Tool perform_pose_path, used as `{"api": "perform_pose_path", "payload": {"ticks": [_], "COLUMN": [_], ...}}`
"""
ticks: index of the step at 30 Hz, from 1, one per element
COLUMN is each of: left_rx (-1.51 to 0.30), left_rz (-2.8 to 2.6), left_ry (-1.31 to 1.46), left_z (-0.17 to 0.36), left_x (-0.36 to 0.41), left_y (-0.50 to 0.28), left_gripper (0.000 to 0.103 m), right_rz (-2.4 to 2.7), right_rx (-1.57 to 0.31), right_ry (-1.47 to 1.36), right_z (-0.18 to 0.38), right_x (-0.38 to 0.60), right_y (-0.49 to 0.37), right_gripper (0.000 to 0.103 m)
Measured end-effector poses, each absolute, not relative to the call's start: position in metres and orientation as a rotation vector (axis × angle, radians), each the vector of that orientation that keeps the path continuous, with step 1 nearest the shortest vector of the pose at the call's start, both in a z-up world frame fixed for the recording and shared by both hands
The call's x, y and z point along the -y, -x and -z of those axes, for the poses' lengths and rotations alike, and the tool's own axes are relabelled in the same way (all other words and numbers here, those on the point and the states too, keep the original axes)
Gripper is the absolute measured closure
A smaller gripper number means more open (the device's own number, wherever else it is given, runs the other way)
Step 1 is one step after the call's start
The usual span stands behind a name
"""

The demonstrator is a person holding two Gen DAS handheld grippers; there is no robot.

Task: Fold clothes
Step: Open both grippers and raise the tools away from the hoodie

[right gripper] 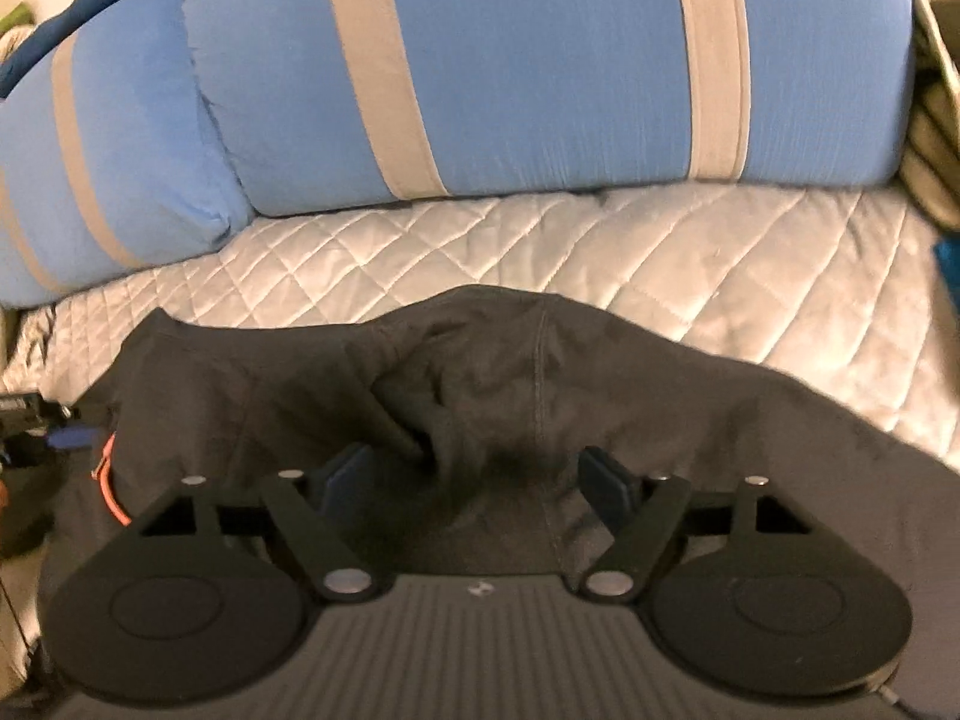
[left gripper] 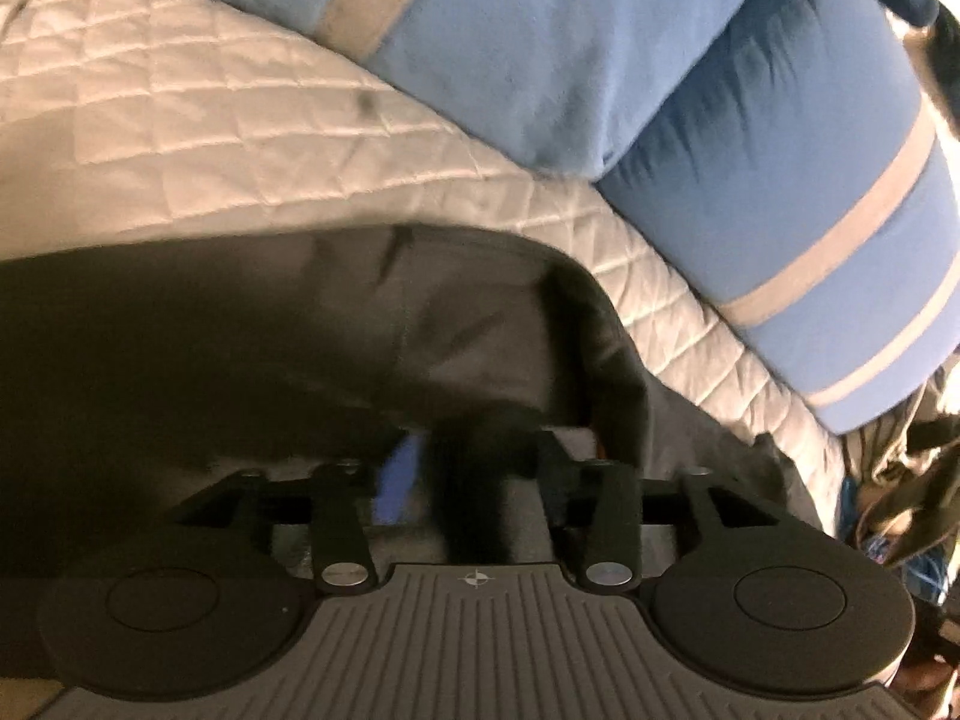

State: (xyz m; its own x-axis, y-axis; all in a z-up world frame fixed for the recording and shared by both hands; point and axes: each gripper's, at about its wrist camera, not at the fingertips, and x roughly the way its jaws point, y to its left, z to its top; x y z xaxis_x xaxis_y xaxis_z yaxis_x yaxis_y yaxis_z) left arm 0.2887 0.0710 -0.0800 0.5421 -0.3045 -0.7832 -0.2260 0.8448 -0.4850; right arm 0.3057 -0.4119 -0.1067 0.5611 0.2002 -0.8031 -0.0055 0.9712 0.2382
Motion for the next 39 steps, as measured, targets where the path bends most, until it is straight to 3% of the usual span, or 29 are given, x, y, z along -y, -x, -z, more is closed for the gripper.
{"api": "perform_pose_path", "payload": {"ticks": [7, 16, 20, 36, 39], "left_rx": [-0.904, -0.787, -0.729, -0.489, -0.424], "left_rz": [0.075, 0.099, 0.096, 0.031, 0.019], "left_ry": [0.544, 0.441, 0.378, 0.261, 0.29], "left_z": [0.036, -0.02, -0.044, -0.161, -0.179], "left_x": [-0.076, -0.074, -0.072, -0.125, -0.143], "left_y": [-0.257, -0.212, -0.194, -0.128, -0.109], "left_gripper": [0.049, 0.045, 0.039, 0.038, 0.03], "right_rz": [-0.12, -0.145, -0.152, -0.224, -0.242], "right_rx": [-0.902, -0.776, -0.707, -0.52, -0.497], "right_ry": [-0.11, -0.053, 0.004, -0.047, -0.064], "right_z": [0.068, 0.001, -0.027, -0.125, -0.132], "right_x": [0.406, 0.398, 0.388, 0.374, 0.37], "right_y": [-0.278, -0.234, -0.215, -0.165, -0.16], "right_gripper": [0.005, 0.0, 0.0, 0.0, 0.0]}}
